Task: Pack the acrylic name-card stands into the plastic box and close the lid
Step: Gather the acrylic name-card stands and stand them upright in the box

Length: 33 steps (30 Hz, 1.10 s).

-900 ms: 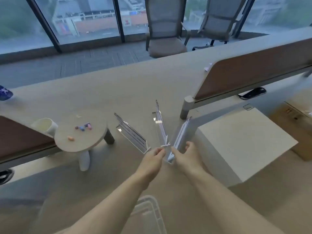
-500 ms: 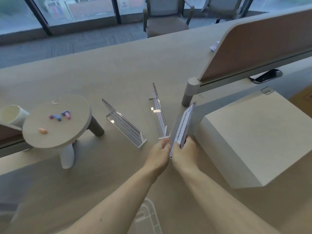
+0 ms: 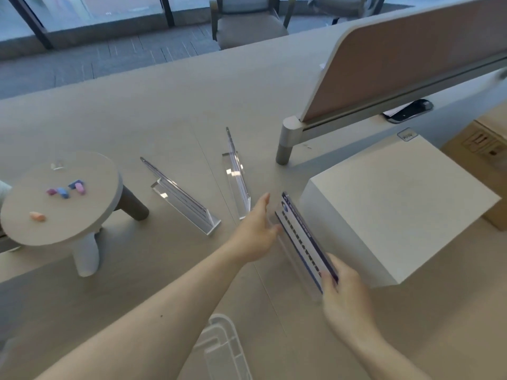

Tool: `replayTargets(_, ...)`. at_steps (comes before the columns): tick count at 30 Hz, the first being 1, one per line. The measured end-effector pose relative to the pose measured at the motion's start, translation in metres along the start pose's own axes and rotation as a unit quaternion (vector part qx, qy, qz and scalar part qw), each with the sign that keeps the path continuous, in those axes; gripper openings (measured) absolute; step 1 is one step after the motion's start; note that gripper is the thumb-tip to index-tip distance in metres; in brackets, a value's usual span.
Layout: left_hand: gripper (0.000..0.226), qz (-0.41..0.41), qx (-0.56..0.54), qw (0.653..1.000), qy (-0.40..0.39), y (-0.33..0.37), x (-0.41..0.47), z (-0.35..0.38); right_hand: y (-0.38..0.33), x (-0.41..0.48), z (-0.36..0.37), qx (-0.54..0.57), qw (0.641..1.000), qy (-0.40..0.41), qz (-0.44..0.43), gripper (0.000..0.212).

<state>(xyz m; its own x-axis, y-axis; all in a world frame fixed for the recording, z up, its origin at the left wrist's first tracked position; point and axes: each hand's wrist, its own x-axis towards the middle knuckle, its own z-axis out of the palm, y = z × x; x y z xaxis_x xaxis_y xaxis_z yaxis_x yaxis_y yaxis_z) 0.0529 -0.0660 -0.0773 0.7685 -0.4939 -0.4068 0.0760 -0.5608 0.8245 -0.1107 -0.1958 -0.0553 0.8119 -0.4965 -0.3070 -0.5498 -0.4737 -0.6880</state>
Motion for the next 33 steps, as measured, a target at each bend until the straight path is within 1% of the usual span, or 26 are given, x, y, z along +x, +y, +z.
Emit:
replayTargets(2,0.08,0.016,0.008,1.0,-0.017,-0.002,0.003,0.003,0.017,-0.012,-0.015,-0.006,1.0,-0.013,-0.017,0.036)
replayTargets(3,0.073,0.024,0.015,0.999,-0.022,-0.003,0.003,0.005,0.023,-0.016,-0.022,-0.011,0.999,-0.016,-0.026,0.037)
replayTargets(7,0.02,0.07,0.05,0.996,-0.035,-0.01,-0.002,0.007,0.035,-0.023,-0.038,-0.006,0.999,-0.031,-0.042,0.035)
replayTargets(8,0.015,0.079,0.051,0.995,-0.038,-0.011,-0.008,0.006,0.036,-0.023,-0.039,-0.003,0.999,-0.028,-0.046,0.034)
replayTargets(12,0.026,0.107,0.04,0.993,-0.02,-0.012,-0.039,-0.017,0.027,-0.023,-0.042,0.013,0.998,-0.025,-0.061,0.023)
replayTargets(16,0.014,0.094,0.028,0.995,0.018,-0.008,-0.082,-0.059,-0.006,-0.026,-0.042,0.043,0.996,-0.035,-0.072,0.014)
replayTargets(18,0.014,0.094,0.009,0.995,0.043,-0.004,-0.108,-0.084,-0.029,-0.029,-0.044,0.058,0.994,-0.032,-0.082,0.008)
replayTargets(22,0.012,0.097,-0.026,0.99,0.099,0.009,-0.168,-0.132,-0.083,-0.043,-0.049,0.099,0.985,-0.042,-0.132,0.012)
replayTargets(25,0.019,0.098,-0.048,0.983,0.145,0.021,-0.214,-0.169,-0.129,-0.06,-0.048,0.12,0.976,-0.069,-0.165,0.011)
replayTargets(26,0.018,0.096,-0.056,0.981,0.161,0.024,-0.231,-0.182,-0.144,-0.067,-0.047,0.124,0.972,-0.085,-0.179,0.015)
replayTargets(28,0.012,0.1,-0.075,0.973,0.193,0.031,-0.268,-0.209,-0.177,-0.083,-0.041,0.136,0.964,-0.105,-0.203,0.032)
replayTargets(29,0.011,0.103,-0.079,0.97,0.208,0.034,-0.288,-0.222,-0.195,-0.092,-0.038,0.153,0.959,-0.109,-0.211,0.035)
replayTargets(32,0.016,0.106,-0.086,0.96,0.246,0.038,-0.353,-0.263,-0.253,-0.125,-0.021,0.198,0.939,-0.131,-0.248,0.015)
replayTargets(33,0.019,0.102,-0.091,0.956,0.258,0.039,-0.376,-0.276,-0.271,-0.139,-0.015,0.2,0.933,-0.141,-0.263,0.014)
